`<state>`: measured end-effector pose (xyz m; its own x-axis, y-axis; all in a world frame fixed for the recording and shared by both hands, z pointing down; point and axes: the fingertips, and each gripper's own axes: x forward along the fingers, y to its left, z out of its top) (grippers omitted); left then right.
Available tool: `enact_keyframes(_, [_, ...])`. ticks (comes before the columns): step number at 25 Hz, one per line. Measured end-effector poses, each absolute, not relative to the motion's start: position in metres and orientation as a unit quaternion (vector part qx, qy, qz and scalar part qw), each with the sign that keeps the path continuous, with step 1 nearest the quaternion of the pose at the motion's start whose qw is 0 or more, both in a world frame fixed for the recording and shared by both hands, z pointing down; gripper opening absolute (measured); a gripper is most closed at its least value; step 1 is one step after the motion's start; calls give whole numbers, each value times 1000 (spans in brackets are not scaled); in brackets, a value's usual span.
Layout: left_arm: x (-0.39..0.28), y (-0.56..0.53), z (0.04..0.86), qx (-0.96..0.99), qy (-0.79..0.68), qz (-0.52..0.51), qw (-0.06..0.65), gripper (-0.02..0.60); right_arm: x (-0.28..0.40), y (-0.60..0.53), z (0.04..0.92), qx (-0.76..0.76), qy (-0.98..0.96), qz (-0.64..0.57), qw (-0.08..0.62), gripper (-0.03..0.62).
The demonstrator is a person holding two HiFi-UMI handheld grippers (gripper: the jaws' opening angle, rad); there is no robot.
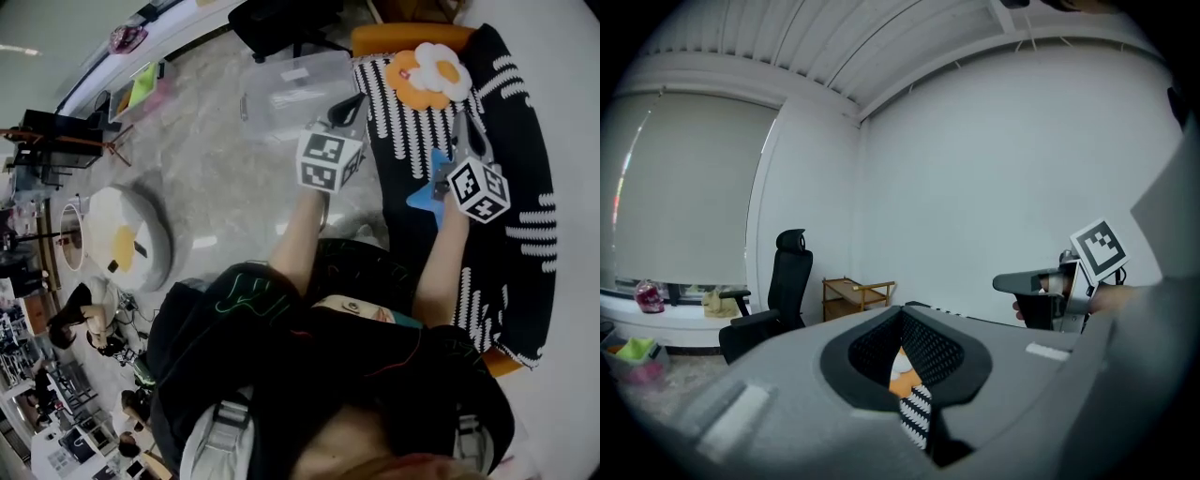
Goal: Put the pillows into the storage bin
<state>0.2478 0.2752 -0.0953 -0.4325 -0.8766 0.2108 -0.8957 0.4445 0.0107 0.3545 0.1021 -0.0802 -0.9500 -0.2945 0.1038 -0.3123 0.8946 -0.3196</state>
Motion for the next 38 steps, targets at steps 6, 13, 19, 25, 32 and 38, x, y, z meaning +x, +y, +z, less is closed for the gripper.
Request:
enact_keyframes(6, [241, 241, -105, 549, -831, 54, 79, 9, 354, 75, -87, 179, -970, 166, 13, 3])
enact_keyframes(13, [202, 198, -97, 570, -818, 35, 73, 9, 342, 35, -90, 214, -966, 143, 9, 3])
enact_keyframes(19, [144, 156, -67, 592, -800, 38, 94, 9, 286, 0, -70, 239, -958, 156, 24, 3])
enact_keyframes(25, [29, 165, -33, 570, -806, 28, 157, 9, 166, 17, -39, 217, -959, 167, 75, 3])
enact_keyframes(32, [-53, 117, 6, 599, -772, 13, 214, 9, 98, -18, -20, 272, -940, 170, 118, 3])
enact_keyframes(38, [-54, 69, 37, 641, -728, 29, 241, 9, 118, -52, 11, 341, -911, 184, 140, 3])
